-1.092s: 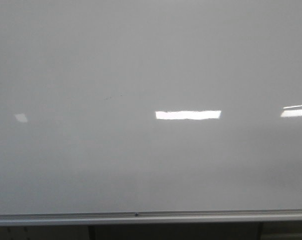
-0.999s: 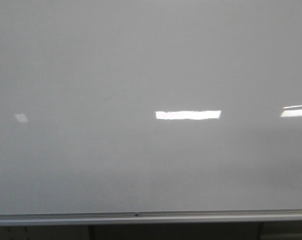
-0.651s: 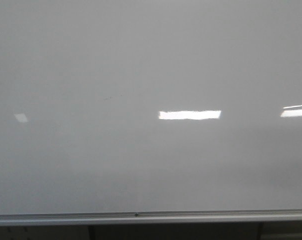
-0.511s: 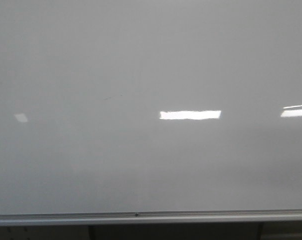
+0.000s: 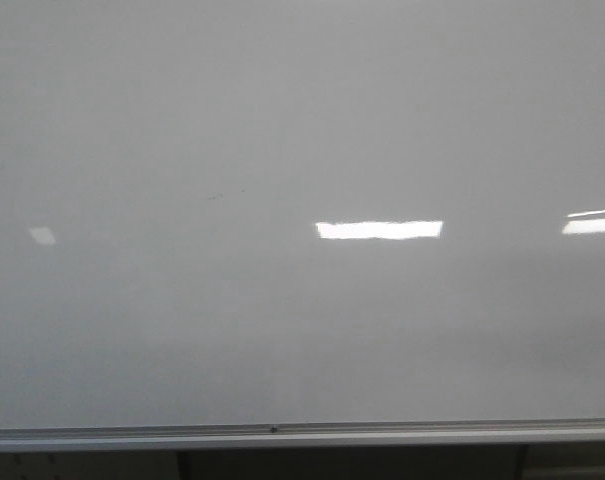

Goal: Write number 0 on whiteboard

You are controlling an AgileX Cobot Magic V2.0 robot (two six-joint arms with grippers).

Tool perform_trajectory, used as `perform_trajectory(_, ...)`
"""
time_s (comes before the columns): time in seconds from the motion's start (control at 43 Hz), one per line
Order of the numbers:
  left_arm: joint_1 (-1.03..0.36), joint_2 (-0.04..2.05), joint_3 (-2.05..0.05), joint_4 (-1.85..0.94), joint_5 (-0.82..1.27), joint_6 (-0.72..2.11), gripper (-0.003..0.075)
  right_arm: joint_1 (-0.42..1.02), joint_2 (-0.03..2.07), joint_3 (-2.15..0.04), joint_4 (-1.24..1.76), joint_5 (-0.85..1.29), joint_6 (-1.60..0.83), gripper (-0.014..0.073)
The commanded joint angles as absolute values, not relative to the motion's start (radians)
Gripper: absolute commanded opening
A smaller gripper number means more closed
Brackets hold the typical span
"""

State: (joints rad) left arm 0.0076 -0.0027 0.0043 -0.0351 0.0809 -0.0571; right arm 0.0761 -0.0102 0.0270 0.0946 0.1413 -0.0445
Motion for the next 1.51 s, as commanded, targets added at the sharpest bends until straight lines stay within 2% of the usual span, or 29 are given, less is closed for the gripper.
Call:
perform_trajectory(0.0, 0.0, -0.022, 0.028, -0.04, -0.011, -0.065, -0.002, 0.076, -0.026, 0.027, 0.086, 0.009, -0.049, -0.0069)
perform_trajectory(0.279, 0.0, -0.022, 0.027, -0.044, -0.085, -0.065, -0.002, 0.076, -0.026, -0.051, 0.086, 0.008, -0.049, -0.0069)
perform_trajectory(0.465, 0.0, -0.02, -0.003, -0.044, -0.269, -0.065, -0.002, 0.076, -0.015, -0.184, 0.086, 0.123, -0.049, -0.0067)
perform_trajectory(0.627, 0.0, 0.027, -0.181, 0.023, -0.077, -0.065, -0.0019, 0.076, 0.081, -0.35, 0.086, 0.261, -0.049, -0.0067)
perform_trajectory(0.767, 0.0, 0.176, -0.355, 0.099, 0.152, -0.065, -0.0019, 0.076, 0.253, -0.491, 0.086, 0.352, -0.049, -0.0067)
perform_trajectory(0.953, 0.0, 0.347, -0.431, 0.101, 0.176, -0.065, -0.002, 0.076, 0.397, -0.556, 0.086, 0.343, -0.049, -0.0067)
perform_trajectory(1.092, 0.0, 0.389, -0.431, 0.101, 0.168, -0.065, -0.0013, 0.076, 0.415, -0.556, 0.086, 0.348, -0.049, -0.0057)
perform_trajectory(1.162, 0.0, 0.391, -0.431, 0.101, 0.17, -0.065, 0.0041, 0.076, 0.415, -0.556, 0.086, 0.349, -0.049, 0.0014)
perform_trajectory(1.231, 0.0, 0.391, -0.431, 0.101, 0.17, -0.065, 0.0155, 0.076, 0.415, -0.556, 0.086, 0.349, -0.049, 0.0138)
perform_trajectory(1.324, 0.0, 0.391, -0.431, 0.101, 0.172, -0.065, 0.0397, 0.076, 0.415, -0.556, 0.086, 0.349, -0.049, 0.0363)
perform_trajectory(1.394, 0.0, 0.391, -0.431, 0.101, 0.172, -0.065, 0.0567, 0.076, 0.415, -0.556, 0.086, 0.349, -0.049, 0.0479)
perform_trajectory(1.487, 0.0, 0.391, -0.431, 0.096, 0.172, -0.065, 0.0663, 0.076, 0.415, -0.556, 0.086, 0.349, -0.049, 0.0552)
